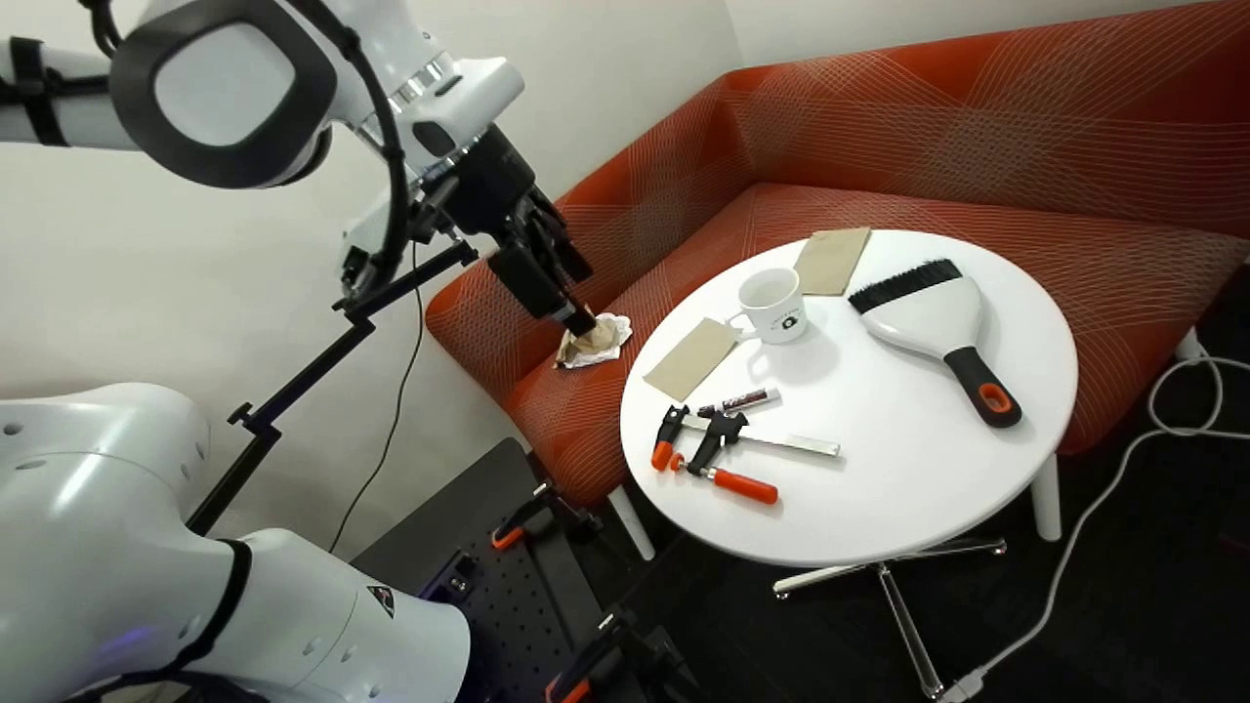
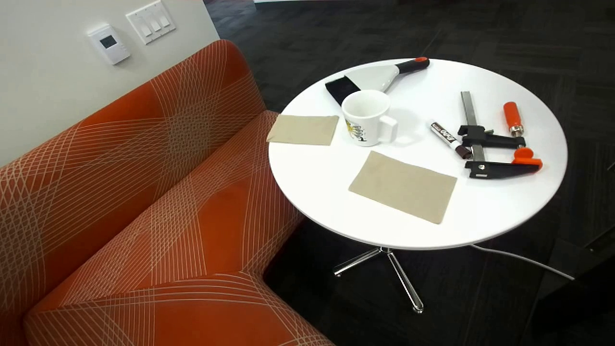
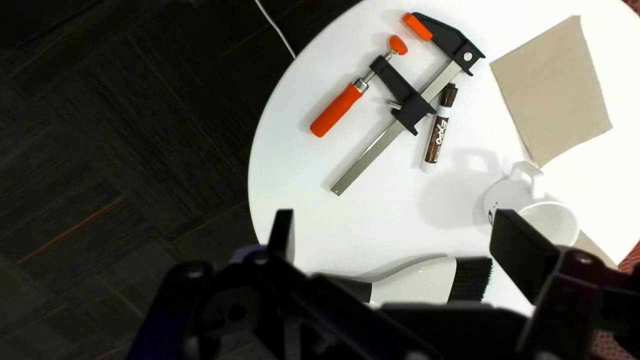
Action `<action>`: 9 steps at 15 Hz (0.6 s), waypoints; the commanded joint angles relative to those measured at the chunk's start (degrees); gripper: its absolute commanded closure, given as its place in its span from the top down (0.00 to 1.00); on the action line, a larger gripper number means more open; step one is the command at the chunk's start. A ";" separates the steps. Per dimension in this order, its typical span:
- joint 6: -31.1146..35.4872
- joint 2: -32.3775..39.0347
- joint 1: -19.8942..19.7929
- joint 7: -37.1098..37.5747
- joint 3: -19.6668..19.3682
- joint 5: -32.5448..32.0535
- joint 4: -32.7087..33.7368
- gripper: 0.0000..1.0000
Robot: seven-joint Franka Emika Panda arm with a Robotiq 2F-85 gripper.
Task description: Put the marker in the cup
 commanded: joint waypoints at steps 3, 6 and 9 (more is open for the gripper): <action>1.94 3.08 1.46 2.20 1.22 0.68 0.07 1.00; 1.96 3.60 1.64 2.28 1.22 0.65 0.09 1.00; 1.96 3.58 1.61 2.27 1.12 0.66 0.11 1.00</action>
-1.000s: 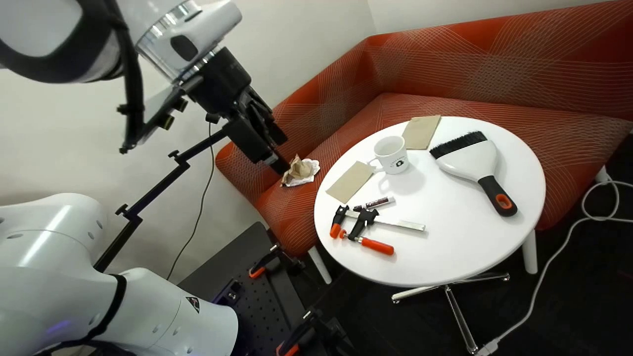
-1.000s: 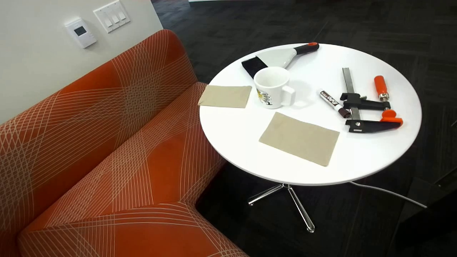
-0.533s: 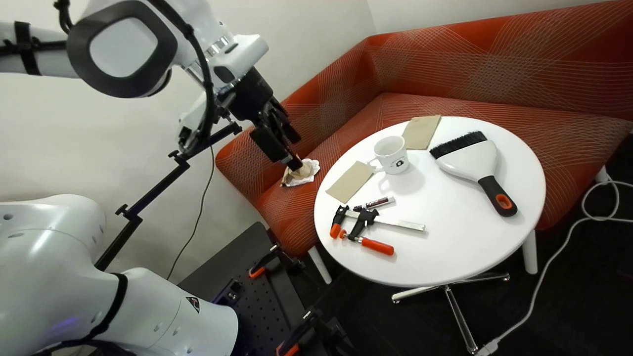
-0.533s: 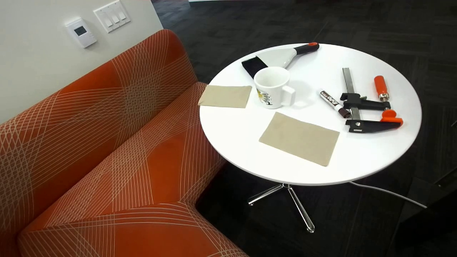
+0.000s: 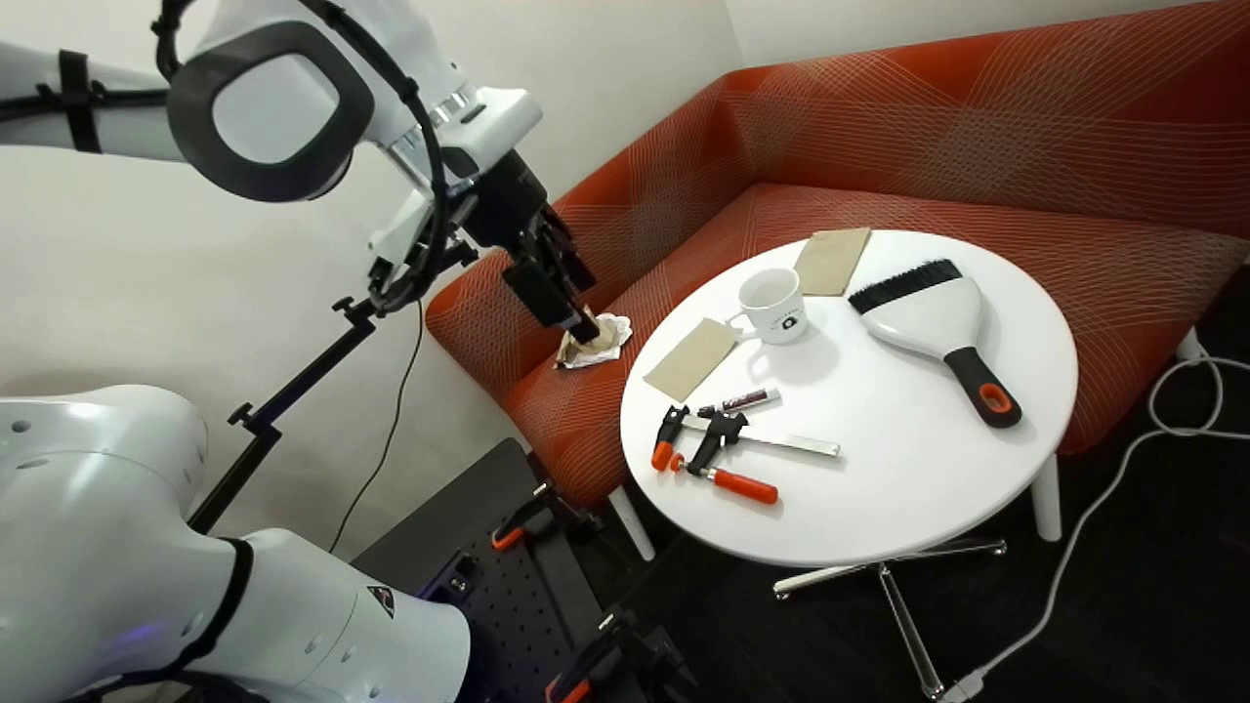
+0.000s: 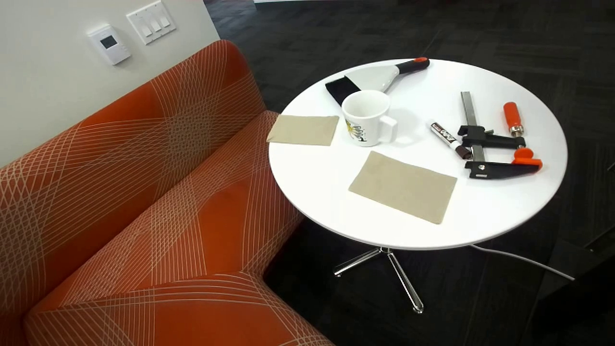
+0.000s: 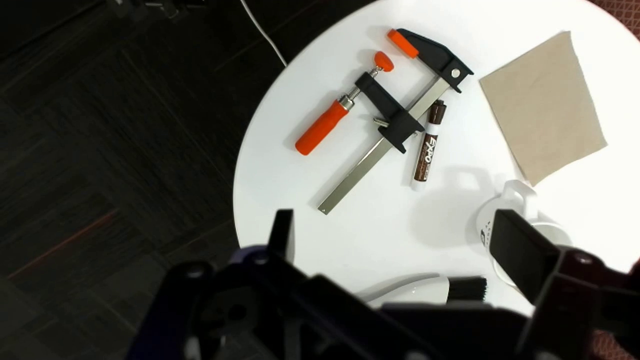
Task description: Put the marker in the cup
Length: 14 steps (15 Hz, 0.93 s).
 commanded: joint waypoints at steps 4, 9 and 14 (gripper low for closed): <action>2.84 2.57 1.11 0.33 -0.08 1.59 0.77 1.00; 12.03 11.59 3.38 1.59 1.77 3.56 2.86 1.00; 20.24 24.09 3.95 3.77 2.29 2.18 6.31 1.00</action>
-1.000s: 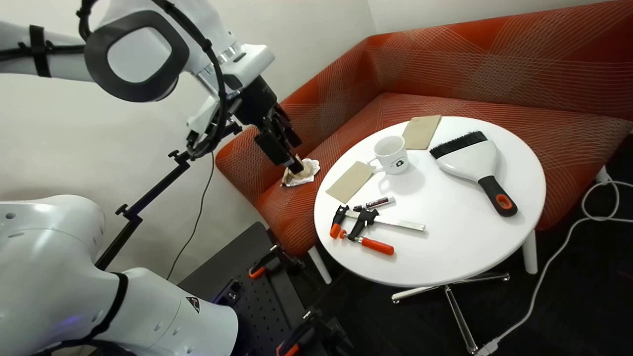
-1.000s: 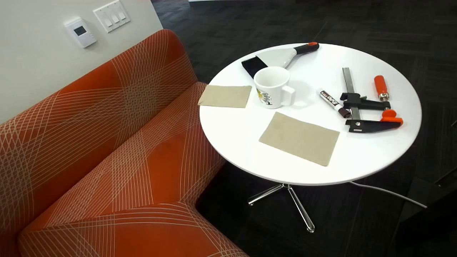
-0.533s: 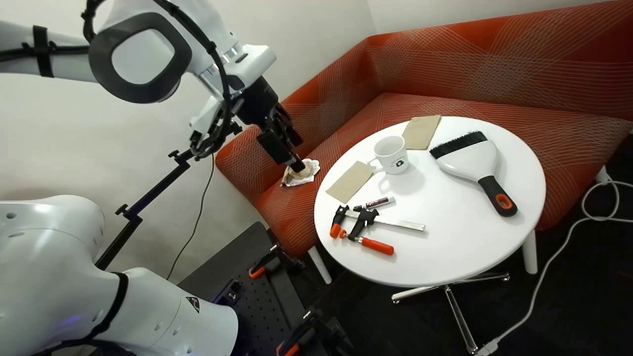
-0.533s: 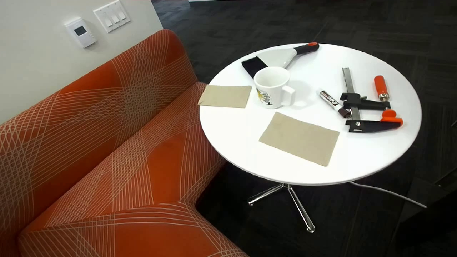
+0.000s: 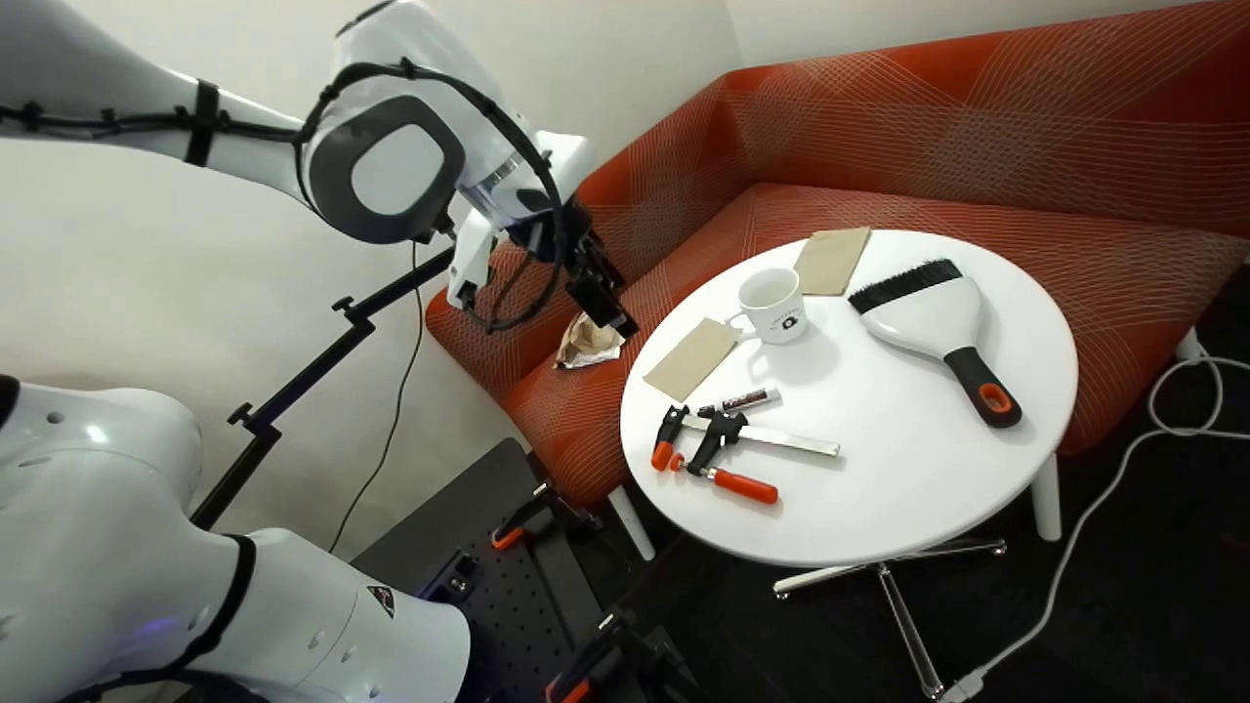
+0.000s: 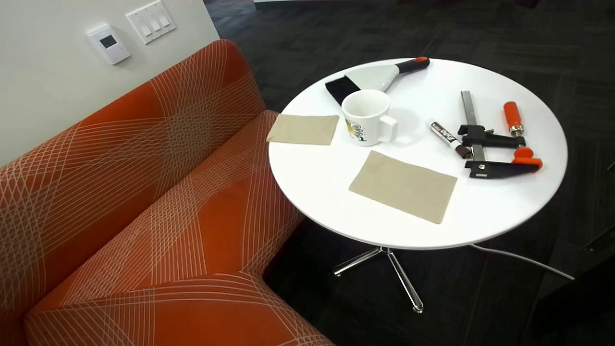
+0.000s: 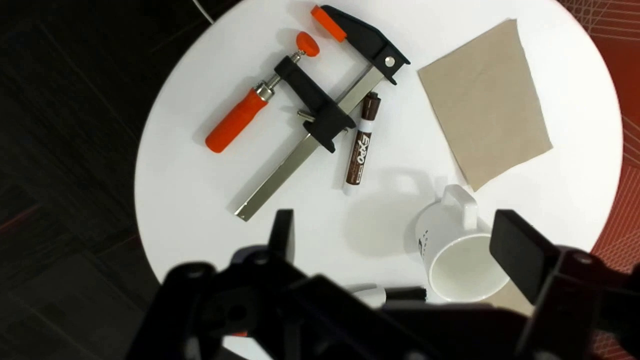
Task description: Put the marker in the cup
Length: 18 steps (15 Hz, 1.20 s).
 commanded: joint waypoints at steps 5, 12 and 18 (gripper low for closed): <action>6.61 20.12 2.35 5.68 -2.95 -2.29 9.32 1.00; 9.46 32.67 8.24 5.80 -9.57 0.35 17.63 1.00; 11.66 39.44 11.65 4.66 -12.56 1.48 23.02 1.00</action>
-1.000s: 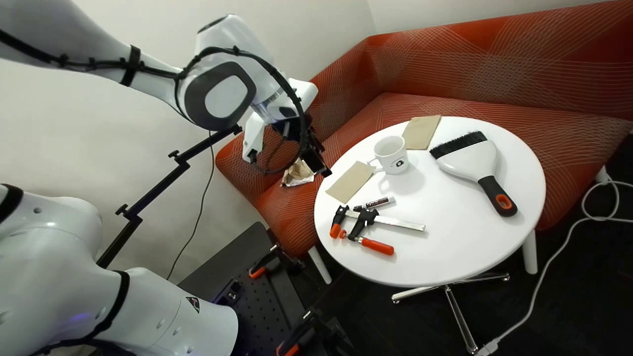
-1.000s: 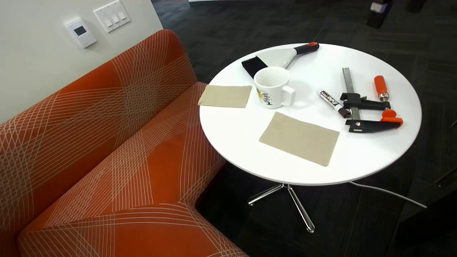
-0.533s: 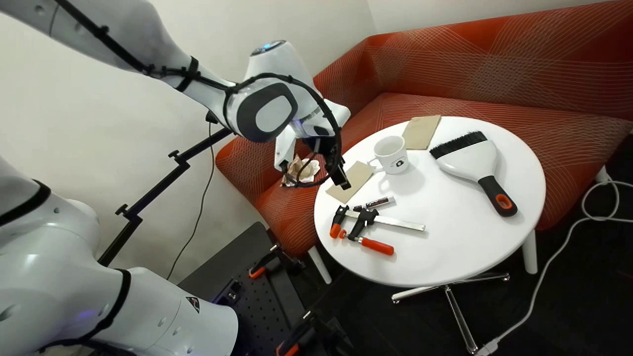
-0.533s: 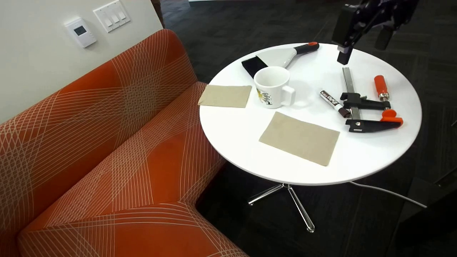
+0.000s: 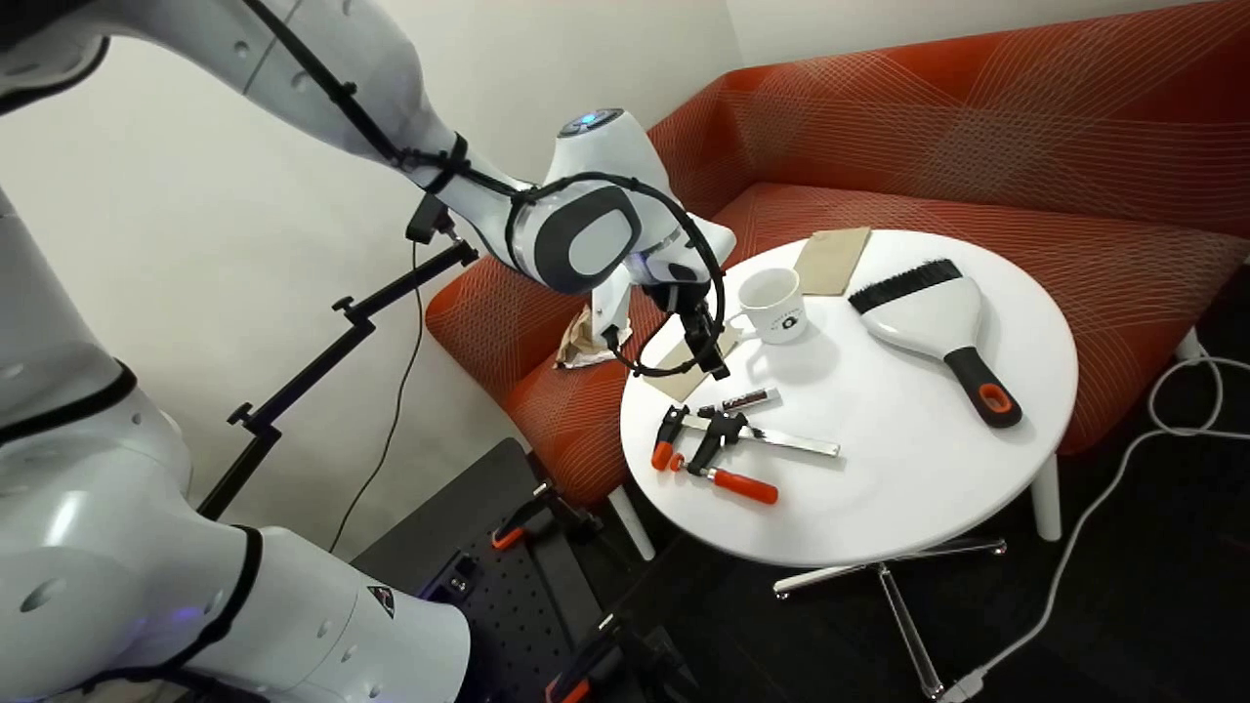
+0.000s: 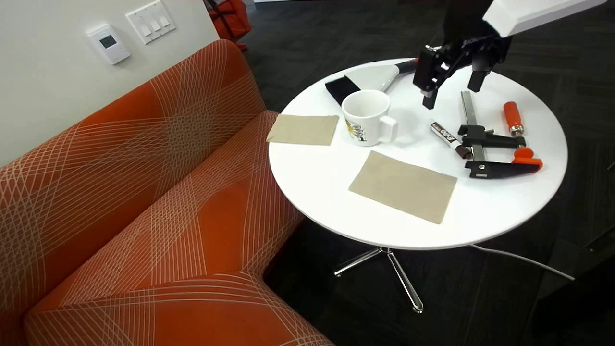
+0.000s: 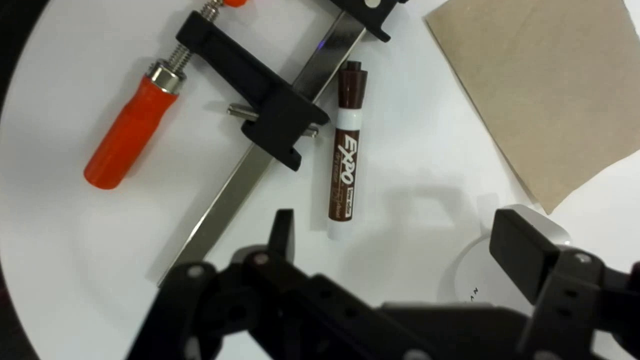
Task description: Put the marker in the cup
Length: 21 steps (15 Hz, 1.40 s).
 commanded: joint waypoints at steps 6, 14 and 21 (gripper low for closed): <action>1.76 7.85 3.33 -0.31 -2.69 2.79 6.53 1.00; 2.21 11.97 3.26 -0.66 -3.62 3.89 9.17 1.00; 2.74 14.69 2.72 -1.17 -3.77 5.07 10.72 1.00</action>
